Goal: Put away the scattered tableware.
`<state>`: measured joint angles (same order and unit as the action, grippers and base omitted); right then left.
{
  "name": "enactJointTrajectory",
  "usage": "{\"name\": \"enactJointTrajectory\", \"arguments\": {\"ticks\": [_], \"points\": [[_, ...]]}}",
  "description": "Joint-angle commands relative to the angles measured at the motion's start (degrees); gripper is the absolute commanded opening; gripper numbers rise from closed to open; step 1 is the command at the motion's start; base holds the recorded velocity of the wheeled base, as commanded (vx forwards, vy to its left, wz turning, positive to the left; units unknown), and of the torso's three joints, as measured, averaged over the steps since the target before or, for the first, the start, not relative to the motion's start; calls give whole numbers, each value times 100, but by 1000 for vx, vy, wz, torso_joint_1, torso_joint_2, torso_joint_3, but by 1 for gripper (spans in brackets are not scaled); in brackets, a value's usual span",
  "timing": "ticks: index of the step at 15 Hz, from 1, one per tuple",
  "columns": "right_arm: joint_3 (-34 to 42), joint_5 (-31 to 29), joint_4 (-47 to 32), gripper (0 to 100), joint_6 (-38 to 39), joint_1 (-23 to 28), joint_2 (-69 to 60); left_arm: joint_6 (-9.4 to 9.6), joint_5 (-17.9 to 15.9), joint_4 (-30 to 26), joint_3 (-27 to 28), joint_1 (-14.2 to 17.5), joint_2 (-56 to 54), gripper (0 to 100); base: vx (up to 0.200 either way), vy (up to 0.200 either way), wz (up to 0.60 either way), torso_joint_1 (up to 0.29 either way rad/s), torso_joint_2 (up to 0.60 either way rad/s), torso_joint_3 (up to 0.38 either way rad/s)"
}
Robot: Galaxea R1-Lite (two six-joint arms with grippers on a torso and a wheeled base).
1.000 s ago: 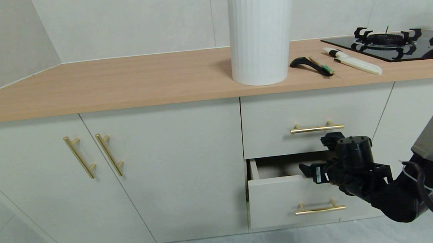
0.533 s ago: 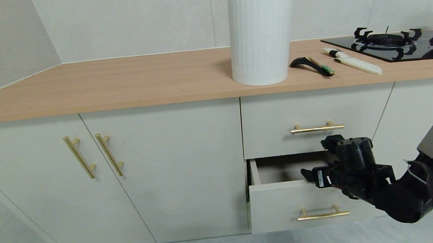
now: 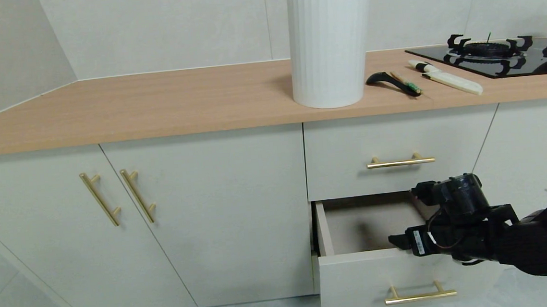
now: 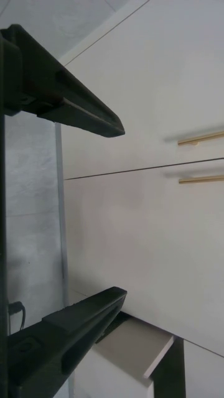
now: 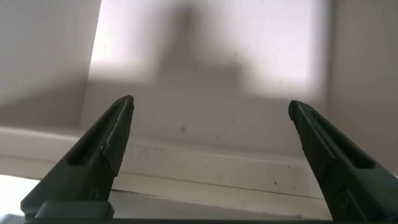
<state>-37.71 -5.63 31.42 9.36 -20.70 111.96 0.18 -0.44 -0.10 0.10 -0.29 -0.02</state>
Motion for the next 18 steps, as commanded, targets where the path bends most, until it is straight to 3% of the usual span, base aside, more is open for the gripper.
{"name": "enactJointTrajectory", "arguments": {"ticks": [1,4,18], "points": [[-26,273,-443,100,-22,-13,-500,-1,0,1,-1,-6,2,100,0,0,0,0,0,0],[-53,581,-1164,100,-383,-22,-702,-1,0,1,-1,3,2,100,0,0,0,0,0,0],[-132,590,-4020,100,-2079,-171,-1009,-1,0,1,-1,-6,2,100,0,0,0,0,0,0]]}}
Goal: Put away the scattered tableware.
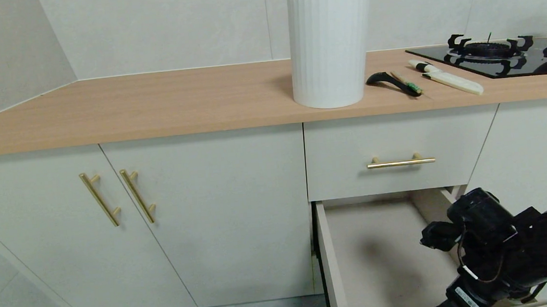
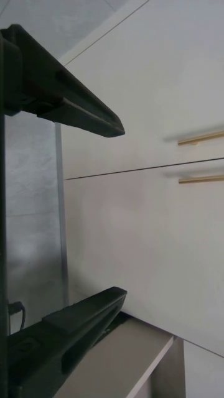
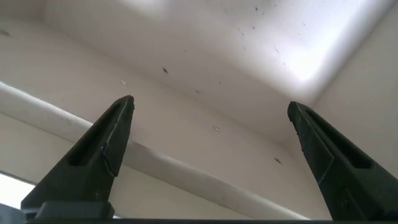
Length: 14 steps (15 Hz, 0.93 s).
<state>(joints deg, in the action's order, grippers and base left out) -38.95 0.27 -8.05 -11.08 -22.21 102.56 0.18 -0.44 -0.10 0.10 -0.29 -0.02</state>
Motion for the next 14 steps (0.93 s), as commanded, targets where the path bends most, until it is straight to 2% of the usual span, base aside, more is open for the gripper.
{"name": "enactJointTrajectory", "arguments": {"ticks": [1,4,8,11,12,14], "points": [[-69,0,-391,100,-78,-73,-78,-1,0,1,-1,-6,2,100,0,0,0,0,0,0],[-377,-18,-1129,100,-114,-99,-52,-1,0,1,-1,-6,2,100,0,0,0,0,0,0],[-552,-53,-1103,100,-8,-73,-43,-1,0,1,-1,3,2,100,0,0,0,0,0,0],[-922,-150,-1076,100,713,-73,-122,-1,0,1,-1,-6,2,100,0,0,0,0,0,0],[-974,-185,-1006,100,853,-64,-131,-1,0,1,-1,-6,2,100,0,0,0,0,0,0],[-922,-238,75,100,1477,-55,-184,-1,0,1,-1,3,2,100,0,0,0,0,0,0]]}}
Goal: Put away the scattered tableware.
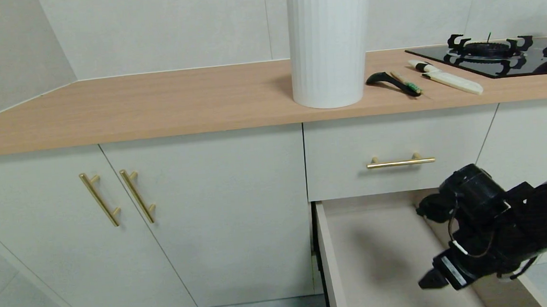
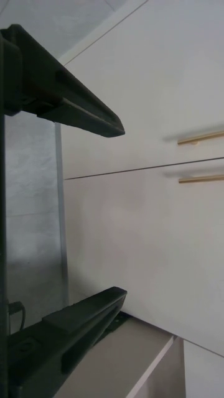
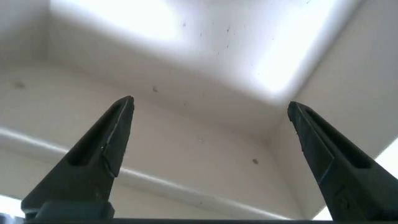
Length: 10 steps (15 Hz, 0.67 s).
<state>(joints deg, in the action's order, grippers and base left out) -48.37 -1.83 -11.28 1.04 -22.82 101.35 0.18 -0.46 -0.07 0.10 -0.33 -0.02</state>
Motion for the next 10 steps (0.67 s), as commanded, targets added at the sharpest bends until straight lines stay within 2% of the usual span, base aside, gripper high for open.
{"name": "enactJointTrajectory", "arguments": {"ticks": [1,3,7,10], "points": [[91,-90,785,100,415,6,-63,-1,2,-1,-1,-2,2,100,0,0,0,0,0,0],[170,-230,1242,100,441,15,-63,-1,2,-1,-1,7,2,100,0,0,0,0,0,0],[618,-371,2815,100,433,41,-81,-1,2,-1,-1,7,2,100,0,0,0,0,0,0],[794,-687,3509,100,433,32,-45,-1,2,-1,-1,-2,2,100,0,0,0,0,0,0]]}}
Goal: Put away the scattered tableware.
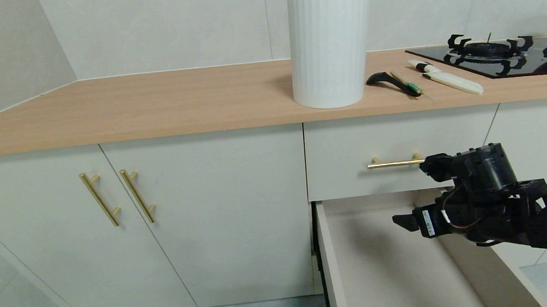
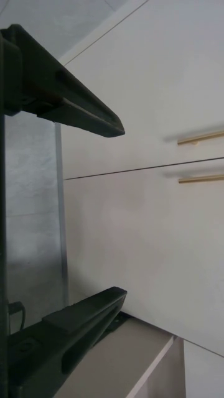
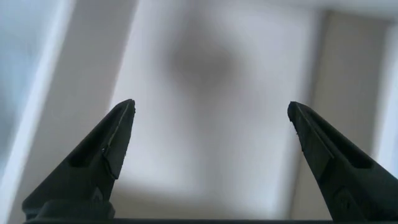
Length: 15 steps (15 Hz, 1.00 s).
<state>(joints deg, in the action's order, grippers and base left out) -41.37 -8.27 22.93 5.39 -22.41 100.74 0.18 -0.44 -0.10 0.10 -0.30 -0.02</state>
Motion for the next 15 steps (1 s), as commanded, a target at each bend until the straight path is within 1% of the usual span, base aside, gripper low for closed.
{"name": "enactJointTrajectory", "arguments": {"ticks": [1,3,6,10,15], "points": [[147,-79,256,100,-3,-1,7,-1,0,1,-1,-5,2,100,0,0,0,0,0,0],[253,-88,528,100,-20,-1,7,-1,0,1,-1,4,2,100,0,0,0,38,-106,-84],[332,-131,748,100,-38,-9,24,-1,0,1,-1,-5,2,100,0,0,0,90,-245,-276],[332,-131,774,100,-38,-1,24,-1,0,1,-1,-5,2,100,0,0,0,137,-513,-301],[323,-123,783,100,-20,-1,51,-1,0,1,-1,4,2,100,0,0,0,177,-477,-295]]}}
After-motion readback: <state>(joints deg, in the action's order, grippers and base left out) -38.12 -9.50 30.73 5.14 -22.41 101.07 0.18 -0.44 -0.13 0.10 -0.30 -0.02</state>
